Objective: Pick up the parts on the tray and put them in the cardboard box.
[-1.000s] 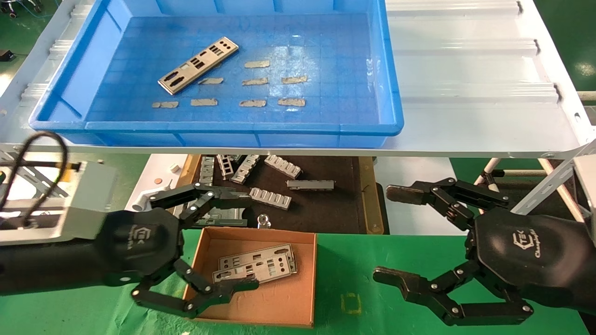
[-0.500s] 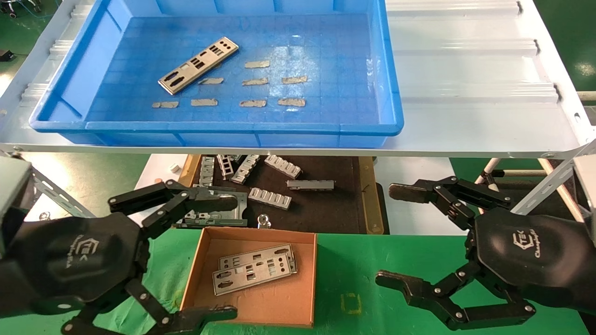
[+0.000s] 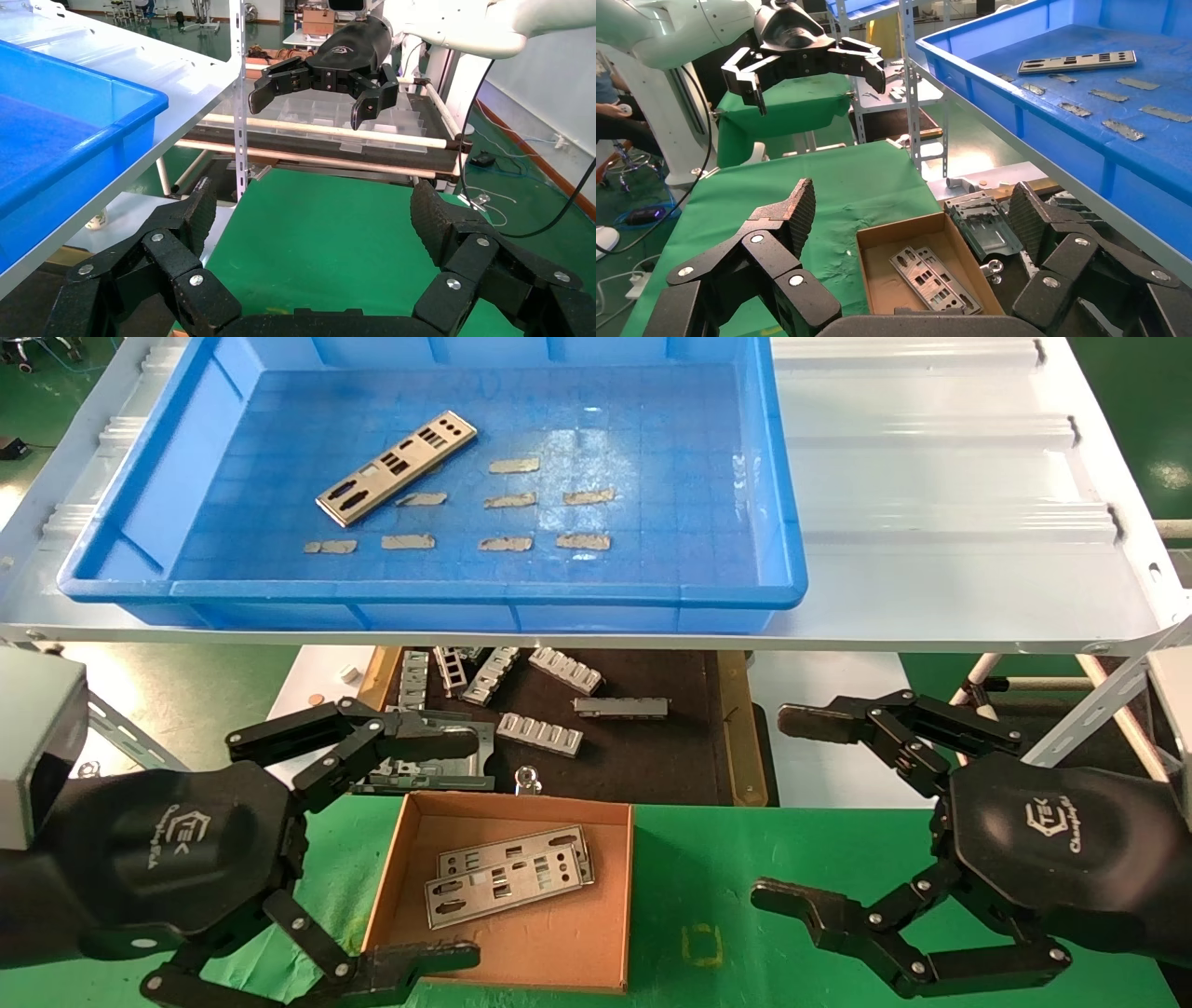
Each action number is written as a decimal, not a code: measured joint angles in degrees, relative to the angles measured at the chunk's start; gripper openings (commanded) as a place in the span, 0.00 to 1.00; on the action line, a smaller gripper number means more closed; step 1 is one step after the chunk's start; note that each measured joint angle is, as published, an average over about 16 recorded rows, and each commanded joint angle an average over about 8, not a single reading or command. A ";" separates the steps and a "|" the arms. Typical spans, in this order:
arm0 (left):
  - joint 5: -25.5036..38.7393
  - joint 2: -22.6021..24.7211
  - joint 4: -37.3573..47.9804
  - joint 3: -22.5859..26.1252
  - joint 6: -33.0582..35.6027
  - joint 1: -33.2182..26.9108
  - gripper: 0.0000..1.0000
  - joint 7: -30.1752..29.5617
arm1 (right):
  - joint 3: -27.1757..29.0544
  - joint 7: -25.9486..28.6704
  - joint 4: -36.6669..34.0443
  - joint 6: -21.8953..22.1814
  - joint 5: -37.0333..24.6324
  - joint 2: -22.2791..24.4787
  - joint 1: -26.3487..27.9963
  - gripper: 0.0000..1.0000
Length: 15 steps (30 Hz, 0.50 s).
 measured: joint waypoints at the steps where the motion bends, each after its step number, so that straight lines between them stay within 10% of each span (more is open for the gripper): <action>1: 0.04 0.02 0.04 0.05 -0.01 -0.03 1.00 0.02 | 0.00 0.00 0.00 0.00 0.00 0.00 0.00 1.00; 15: 0.32 0.17 0.41 0.43 -0.14 -0.28 1.00 0.20 | 0.00 0.00 0.00 -0.01 0.00 0.00 0.00 1.00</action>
